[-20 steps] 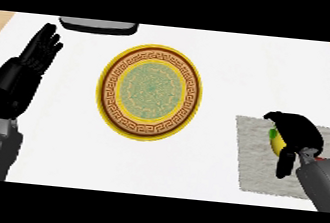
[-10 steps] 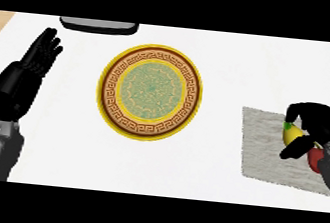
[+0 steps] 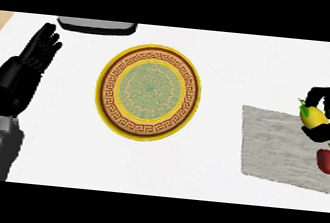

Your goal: Pick the lemon from the placemat and place it in the plate

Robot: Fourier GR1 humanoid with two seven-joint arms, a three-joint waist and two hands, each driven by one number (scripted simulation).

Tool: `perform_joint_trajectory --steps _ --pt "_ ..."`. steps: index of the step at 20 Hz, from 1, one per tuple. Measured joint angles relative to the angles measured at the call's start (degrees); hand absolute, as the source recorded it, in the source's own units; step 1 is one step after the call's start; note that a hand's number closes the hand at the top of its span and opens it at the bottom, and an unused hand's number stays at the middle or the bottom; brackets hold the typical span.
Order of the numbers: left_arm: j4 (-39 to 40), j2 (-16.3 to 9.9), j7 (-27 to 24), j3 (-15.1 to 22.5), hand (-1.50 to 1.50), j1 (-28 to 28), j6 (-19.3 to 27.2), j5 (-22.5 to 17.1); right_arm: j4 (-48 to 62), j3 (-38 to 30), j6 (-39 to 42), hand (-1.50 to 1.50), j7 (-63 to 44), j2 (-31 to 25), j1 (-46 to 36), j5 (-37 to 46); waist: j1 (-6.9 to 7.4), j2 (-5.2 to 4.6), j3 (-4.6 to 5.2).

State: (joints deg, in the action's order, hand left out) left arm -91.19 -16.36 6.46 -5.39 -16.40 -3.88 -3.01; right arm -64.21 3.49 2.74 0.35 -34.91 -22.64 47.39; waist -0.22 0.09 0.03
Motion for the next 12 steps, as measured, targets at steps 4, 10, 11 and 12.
perform_joint_trajectory --steps 4,10,11,12 --pt "-0.2 0.1 0.8 -0.2 0.0 -0.1 0.2 0.2 -8.7 -1.4 2.1 1.5 2.1 1.3 0.5 -4.9 -0.48 0.21 0.01" --pt "-0.8 -0.1 0.9 -0.6 0.0 0.8 -0.2 0.0 -21.8 -3.1 6.7 1.5 2.0 6.0 0.6 -14.5 -0.63 0.35 0.02" --pt "-0.9 -0.1 0.7 -0.6 0.0 0.9 -0.3 0.0 -24.1 -3.1 8.0 1.5 0.9 6.8 0.4 -15.9 -0.57 0.33 0.02" --pt "-1.4 -0.2 0.9 -0.7 0.0 1.2 -0.6 -0.2 -25.4 -3.0 8.8 1.5 0.2 7.5 0.1 -16.9 -0.39 0.29 0.02"
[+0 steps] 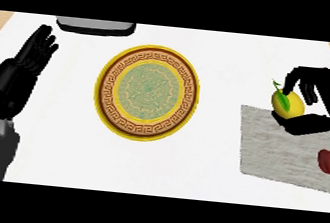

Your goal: Pick the lemon from the placemat and place it in the plate

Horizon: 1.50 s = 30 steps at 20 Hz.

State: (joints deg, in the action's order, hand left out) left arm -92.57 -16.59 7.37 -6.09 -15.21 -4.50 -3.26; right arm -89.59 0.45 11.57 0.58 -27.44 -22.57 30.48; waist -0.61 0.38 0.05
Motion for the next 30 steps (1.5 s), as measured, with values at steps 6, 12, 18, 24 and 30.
perform_joint_trajectory --steps 6,12,18,24,30 --pt "1.1 0.3 -0.6 -0.2 0.0 -0.9 -0.5 0.3 -7.4 4.4 3.9 1.5 -10.5 6.5 -6.1 -1.0 0.55 -0.22 0.0" --pt "0.0 0.2 0.8 -0.6 0.0 -1.3 -1.1 0.0 -3.4 9.3 2.6 1.5 -17.2 15.6 -14.0 2.0 1.11 -0.35 -0.02" --pt "-0.3 1.1 0.9 0.1 0.0 -1.6 -0.6 1.1 8.2 11.0 -0.9 1.5 -20.2 23.3 -23.1 3.6 1.46 -0.48 -0.03" --pt "-0.6 1.7 1.1 0.5 0.0 -1.7 -0.8 1.4 23.0 16.9 -10.2 1.5 -21.5 26.5 -30.2 3.7 2.07 -0.63 -0.02" --pt "0.2 2.9 -0.4 1.7 0.0 -1.9 -0.8 2.5 40.1 21.2 -18.4 1.5 -17.7 27.2 -37.5 1.5 3.21 -0.97 -0.01"
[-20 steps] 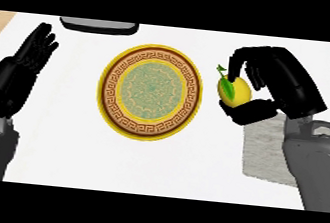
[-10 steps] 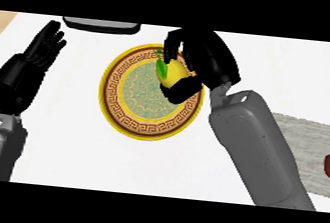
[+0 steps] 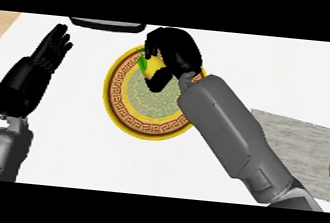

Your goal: Pick the lemon from the placemat and place it in the plate

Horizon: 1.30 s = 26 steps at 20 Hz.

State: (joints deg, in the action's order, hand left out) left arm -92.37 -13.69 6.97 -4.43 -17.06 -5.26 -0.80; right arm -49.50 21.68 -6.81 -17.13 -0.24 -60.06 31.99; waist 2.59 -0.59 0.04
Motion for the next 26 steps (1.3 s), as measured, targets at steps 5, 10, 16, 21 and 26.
perform_joint_trajectory --steps 5,10,16,21,26 --pt "0.7 -0.1 0.1 -0.3 0.0 -1.1 -0.7 -0.5 7.6 4.8 -6.0 -1.5 -0.1 0.2 -1.8 -8.1 0.97 -0.19 0.0" --pt "0.4 0.3 0.3 0.3 0.0 -1.6 -1.3 -0.8 11.9 8.3 -9.2 -1.5 2.6 0.2 -2.4 -17.1 2.26 -0.47 -0.01" --pt "2.0 0.3 0.2 0.2 0.0 -3.7 -1.4 -0.6 12.7 8.4 -15.5 -1.5 9.3 0.2 -2.4 -26.7 2.85 -0.77 -0.04" --pt "2.3 0.6 0.2 0.3 0.0 -3.4 -1.1 -0.3 12.3 5.8 -19.0 -1.5 13.8 0.2 -3.6 -34.8 2.29 -0.57 -0.05" --pt "0.8 0.3 0.3 -0.5 0.0 -1.1 -1.0 -0.3 14.8 0.4 -18.6 -1.5 18.4 0.2 -5.0 -40.7 0.69 -0.17 -0.05"
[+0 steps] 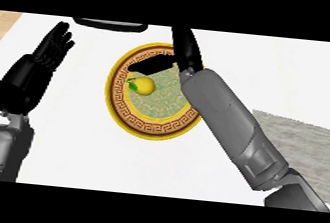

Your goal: Pick the lemon from the placemat and place it in the plate

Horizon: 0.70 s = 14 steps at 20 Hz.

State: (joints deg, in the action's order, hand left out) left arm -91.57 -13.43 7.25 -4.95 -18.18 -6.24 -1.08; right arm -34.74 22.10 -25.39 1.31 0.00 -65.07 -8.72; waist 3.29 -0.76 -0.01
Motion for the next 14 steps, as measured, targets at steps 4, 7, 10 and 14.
perform_joint_trajectory --steps 4,7,10,14 --pt "-0.6 -0.6 0.8 -1.0 0.0 0.3 0.1 -0.2 2.7 -4.9 2.9 -1.5 4.4 -1.9 0.6 -2.2 -1.24 0.23 0.0" --pt "-1.0 -1.1 1.7 -1.8 0.0 0.3 0.2 -0.4 1.5 -7.4 6.3 -1.5 6.4 -4.8 3.0 -3.6 -2.18 0.47 0.0" --pt "-1.8 -0.7 1.2 -1.7 0.0 2.1 0.1 -0.3 0.6 -9.7 10.4 -1.5 9.5 -8.6 5.9 -4.7 -2.59 0.59 -0.01" --pt "0.4 -0.6 -0.5 -2.2 0.0 1.7 0.2 0.2 -0.3 -11.3 16.9 -1.5 13.2 -13.5 10.0 -5.0 -3.06 0.58 0.0"
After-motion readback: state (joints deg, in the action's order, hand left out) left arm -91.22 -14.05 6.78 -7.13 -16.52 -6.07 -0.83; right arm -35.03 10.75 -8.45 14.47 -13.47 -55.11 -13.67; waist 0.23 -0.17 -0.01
